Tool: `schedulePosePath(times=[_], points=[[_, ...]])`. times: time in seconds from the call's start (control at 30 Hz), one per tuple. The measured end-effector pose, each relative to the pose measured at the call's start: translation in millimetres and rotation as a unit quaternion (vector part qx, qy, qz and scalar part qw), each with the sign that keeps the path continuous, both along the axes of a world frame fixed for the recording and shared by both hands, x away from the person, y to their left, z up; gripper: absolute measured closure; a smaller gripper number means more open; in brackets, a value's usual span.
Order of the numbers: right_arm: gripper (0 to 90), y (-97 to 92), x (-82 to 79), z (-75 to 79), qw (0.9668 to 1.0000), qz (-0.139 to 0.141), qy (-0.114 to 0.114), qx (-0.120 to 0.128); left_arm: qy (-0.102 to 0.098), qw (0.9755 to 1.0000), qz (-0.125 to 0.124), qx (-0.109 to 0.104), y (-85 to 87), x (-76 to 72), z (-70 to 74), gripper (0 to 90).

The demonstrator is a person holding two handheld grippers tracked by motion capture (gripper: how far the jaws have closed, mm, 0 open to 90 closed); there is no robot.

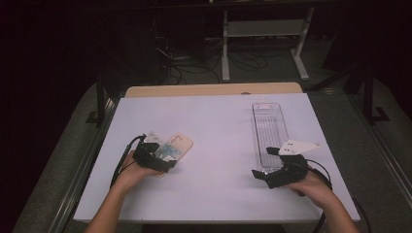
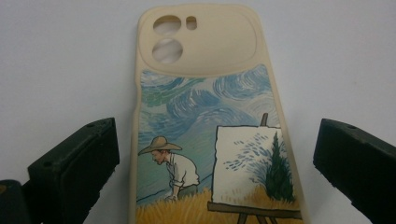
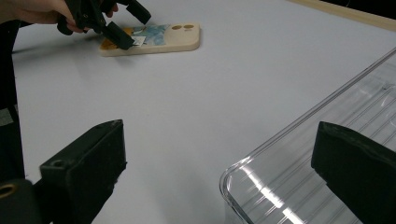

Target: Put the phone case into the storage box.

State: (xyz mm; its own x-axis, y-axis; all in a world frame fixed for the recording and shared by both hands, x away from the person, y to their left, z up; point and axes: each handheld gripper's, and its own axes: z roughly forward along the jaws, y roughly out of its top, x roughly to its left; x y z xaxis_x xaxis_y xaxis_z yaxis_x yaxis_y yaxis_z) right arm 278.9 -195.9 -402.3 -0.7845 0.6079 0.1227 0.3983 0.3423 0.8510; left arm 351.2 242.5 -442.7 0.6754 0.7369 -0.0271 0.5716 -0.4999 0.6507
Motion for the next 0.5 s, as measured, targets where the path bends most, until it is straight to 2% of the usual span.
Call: schedulePosePath(times=[0.5], points=[[2.6,-0.1,0.0,-0.1,1.0000,0.000,0.000,0.000,0.003,0.9996,-0.013,0.023,-0.5,0.7,-7.7,0.0]])
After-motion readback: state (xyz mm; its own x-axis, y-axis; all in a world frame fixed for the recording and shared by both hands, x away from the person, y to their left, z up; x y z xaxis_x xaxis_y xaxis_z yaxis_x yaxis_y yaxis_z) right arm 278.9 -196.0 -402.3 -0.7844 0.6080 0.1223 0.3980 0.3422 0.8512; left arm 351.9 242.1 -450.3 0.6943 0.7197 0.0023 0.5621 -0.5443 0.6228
